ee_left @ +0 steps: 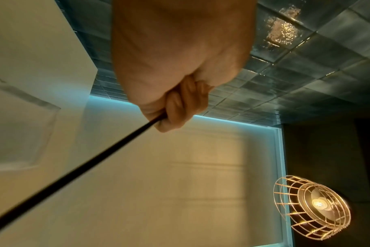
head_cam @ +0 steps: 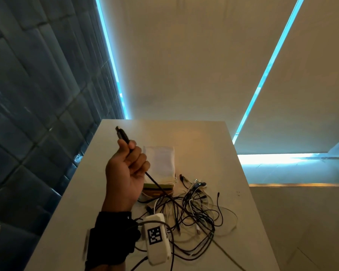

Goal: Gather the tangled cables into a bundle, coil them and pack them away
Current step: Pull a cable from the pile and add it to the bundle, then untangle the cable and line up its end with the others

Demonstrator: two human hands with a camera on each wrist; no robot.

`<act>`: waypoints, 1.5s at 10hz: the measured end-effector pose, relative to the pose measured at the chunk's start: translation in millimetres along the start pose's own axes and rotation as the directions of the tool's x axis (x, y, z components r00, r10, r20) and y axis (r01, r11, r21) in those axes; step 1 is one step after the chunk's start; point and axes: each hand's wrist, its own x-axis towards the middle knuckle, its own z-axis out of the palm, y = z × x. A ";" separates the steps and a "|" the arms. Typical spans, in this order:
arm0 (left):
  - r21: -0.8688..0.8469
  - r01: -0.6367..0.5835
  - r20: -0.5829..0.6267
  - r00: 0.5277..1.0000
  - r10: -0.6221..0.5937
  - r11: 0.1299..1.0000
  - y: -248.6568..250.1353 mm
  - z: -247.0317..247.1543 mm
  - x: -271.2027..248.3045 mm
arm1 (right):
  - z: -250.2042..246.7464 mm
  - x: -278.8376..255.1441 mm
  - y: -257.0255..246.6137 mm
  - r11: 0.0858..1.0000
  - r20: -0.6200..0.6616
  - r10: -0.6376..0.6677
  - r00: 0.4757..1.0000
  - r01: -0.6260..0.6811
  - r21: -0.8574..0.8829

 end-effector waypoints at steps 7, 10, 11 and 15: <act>0.068 0.118 -0.049 0.992 -0.115 0.991 -14.9 -8.9 13.0 | 131.6 221.9 -220.4 0.896 0.143 -0.130 0.981 0.178 -0.408; 0.080 0.149 -0.066 0.987 -0.144 0.986 -17.8 -18.5 20.8 | 142.8 227.6 -203.5 0.862 0.134 -0.167 0.977 0.211 -0.461; 0.092 0.160 -0.043 0.987 -0.157 0.983 -20.5 -16.8 23.6 | 137.8 222.9 -206.9 0.865 0.102 -0.254 0.962 0.273 -0.420; 0.318 0.135 -0.104 0.989 -0.106 0.938 -30.1 -8.9 21.4 | 77.0 166.1 -314.2 0.778 0.047 -0.531 0.846 0.465 0.423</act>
